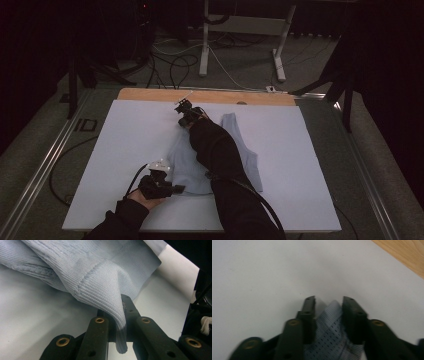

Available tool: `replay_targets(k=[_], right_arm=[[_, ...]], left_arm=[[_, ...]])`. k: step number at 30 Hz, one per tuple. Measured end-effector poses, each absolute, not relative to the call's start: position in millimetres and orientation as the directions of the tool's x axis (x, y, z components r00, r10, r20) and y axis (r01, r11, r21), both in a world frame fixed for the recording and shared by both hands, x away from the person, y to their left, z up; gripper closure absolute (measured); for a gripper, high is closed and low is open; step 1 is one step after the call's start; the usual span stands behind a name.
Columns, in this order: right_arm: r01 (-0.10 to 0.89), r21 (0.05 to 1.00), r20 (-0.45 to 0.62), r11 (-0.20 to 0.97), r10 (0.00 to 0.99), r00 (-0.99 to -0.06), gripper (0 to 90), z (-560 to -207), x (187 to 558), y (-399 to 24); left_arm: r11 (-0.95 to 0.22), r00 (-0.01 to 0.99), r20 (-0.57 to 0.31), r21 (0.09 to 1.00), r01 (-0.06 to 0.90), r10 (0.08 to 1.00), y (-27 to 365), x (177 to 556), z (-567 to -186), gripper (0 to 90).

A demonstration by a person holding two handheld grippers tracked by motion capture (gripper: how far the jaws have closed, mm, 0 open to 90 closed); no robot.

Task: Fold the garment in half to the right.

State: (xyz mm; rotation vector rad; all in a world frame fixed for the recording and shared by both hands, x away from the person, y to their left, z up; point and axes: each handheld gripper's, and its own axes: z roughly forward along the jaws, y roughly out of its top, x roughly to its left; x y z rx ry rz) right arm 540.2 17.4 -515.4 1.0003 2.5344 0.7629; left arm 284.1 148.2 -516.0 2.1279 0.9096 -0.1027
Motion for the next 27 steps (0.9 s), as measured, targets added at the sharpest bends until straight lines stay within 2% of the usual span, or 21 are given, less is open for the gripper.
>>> replay_targets(k=[9,27], right_arm=[[0.509,0.561,-0.126,0.653,0.675,-0.727,84.1,-512.3,537.4,19.5],[0.448,0.647,-0.147,0.617,0.677,-0.721,84.6,-469.9,527.3,3.0]], left_arm=[[-0.416,0.735,-0.363,0.645,0.642,0.572,148.3,284.2,-516.1,85.8],[-0.418,0.740,-0.348,0.652,0.632,0.575,145.8,281.7,-511.2,85.8]])
